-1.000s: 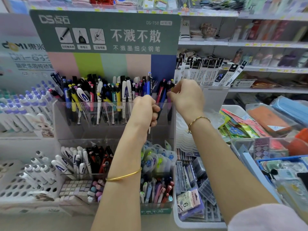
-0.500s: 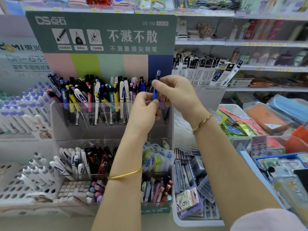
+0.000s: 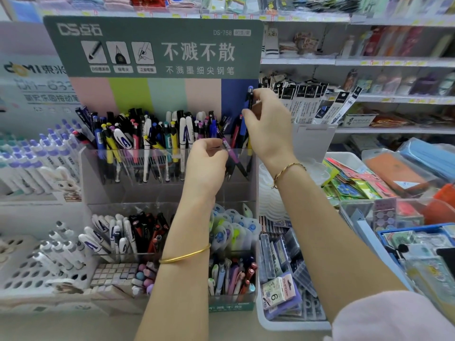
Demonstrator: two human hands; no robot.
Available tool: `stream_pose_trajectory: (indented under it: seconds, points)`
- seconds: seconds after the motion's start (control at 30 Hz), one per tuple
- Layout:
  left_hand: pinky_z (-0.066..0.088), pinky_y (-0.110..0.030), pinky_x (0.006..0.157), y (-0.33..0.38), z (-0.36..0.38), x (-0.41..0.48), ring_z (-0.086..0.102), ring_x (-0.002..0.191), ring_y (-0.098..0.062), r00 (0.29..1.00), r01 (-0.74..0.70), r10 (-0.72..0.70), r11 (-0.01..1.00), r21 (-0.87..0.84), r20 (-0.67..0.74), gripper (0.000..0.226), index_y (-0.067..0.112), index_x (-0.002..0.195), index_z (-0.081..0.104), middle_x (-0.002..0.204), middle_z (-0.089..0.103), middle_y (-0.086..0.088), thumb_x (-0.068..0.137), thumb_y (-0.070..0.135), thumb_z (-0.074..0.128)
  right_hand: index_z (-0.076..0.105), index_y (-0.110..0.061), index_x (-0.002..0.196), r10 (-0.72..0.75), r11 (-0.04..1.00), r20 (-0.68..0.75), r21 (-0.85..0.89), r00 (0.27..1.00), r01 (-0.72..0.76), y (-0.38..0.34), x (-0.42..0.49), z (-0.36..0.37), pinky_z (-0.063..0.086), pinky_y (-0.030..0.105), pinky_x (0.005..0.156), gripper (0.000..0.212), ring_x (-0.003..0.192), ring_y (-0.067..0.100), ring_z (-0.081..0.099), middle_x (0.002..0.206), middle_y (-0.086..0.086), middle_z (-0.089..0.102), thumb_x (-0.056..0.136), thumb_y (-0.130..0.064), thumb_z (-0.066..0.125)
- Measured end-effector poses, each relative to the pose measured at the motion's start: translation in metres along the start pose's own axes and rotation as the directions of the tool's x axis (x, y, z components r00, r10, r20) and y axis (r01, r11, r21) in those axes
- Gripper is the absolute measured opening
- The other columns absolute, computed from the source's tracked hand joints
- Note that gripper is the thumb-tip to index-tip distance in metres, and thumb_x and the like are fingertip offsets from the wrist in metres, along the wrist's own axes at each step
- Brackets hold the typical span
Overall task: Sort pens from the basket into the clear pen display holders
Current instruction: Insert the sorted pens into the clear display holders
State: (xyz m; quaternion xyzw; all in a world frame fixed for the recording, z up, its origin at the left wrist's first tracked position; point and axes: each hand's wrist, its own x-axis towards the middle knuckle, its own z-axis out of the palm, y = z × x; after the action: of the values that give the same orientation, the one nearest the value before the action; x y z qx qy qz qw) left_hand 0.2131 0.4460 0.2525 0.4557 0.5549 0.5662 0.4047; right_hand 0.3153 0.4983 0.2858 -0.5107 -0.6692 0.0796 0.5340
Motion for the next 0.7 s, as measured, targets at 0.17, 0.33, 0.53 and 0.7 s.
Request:
stream_pose_trajectory:
  seconds: [0.17, 0.33, 0.53, 0.7]
  points:
    - [0.047, -0.041, 0.102, -0.002, -0.001, 0.000, 0.055, 0.113, -0.016, 1.000, 0.010, -0.010, 1.000, 0.006, -0.003, 0.026, 0.021, 0.116, 0.050, 0.103, 0.054, 0.011, 0.095, 0.004, 0.051, 0.055, -0.005, 0.107, 0.064, 0.978, 0.077, -0.203, 0.995, -0.047, 0.001, -0.003, 0.001, 0.042, 0.035, 0.075, 0.017, 0.094, 0.029, 0.055, 0.096, 0.007, 0.061, 0.091, -0.011, 0.056]
    - [0.050, -0.040, 0.099, -0.003, 0.001, -0.002, 0.057, 0.109, -0.014, 1.000, 0.011, -0.011, 1.000, 0.008, -0.009, 0.024, 0.022, 0.112, 0.052, 0.107, 0.057, 0.008, 0.095, 0.005, 0.052, 0.065, -0.010, 0.108, 0.136, 0.842, 0.173, -0.539, 0.975, -0.022, 0.007, -0.009, 0.007, 0.040, 0.035, 0.081, 0.026, 0.110, 0.032, 0.049, 0.115, 0.011, 0.059, 0.091, -0.029, 0.059]
    - [0.052, -0.038, 0.096, -0.005, -0.003, -0.014, 0.057, 0.106, -0.012, 0.999, 0.036, -0.037, 0.999, -0.020, -0.039, 0.022, 0.020, 0.113, 0.053, 0.107, 0.057, 0.006, 0.096, 0.006, 0.050, 0.058, -0.013, 0.112, 0.166, 0.817, 0.134, -0.574, 0.977, -0.060, 0.006, -0.015, 0.001, 0.040, 0.038, 0.088, 0.041, 0.113, 0.029, 0.047, 0.119, 0.009, 0.056, 0.086, -0.044, 0.066]
    - [0.055, -0.035, 0.090, -0.014, -0.016, -0.033, 0.060, 0.101, -0.012, 0.985, 0.056, -0.068, 0.995, -0.084, -0.156, 0.019, 0.019, 0.111, 0.055, 0.113, 0.059, -0.001, 0.097, 0.007, 0.049, 0.050, -0.017, 0.093, 0.029, 0.964, 0.131, -0.266, 0.991, 0.007, -0.015, -0.047, -0.006, 0.035, 0.027, 0.072, 0.016, 0.093, 0.021, 0.049, 0.103, 0.003, 0.054, 0.088, -0.022, 0.064]
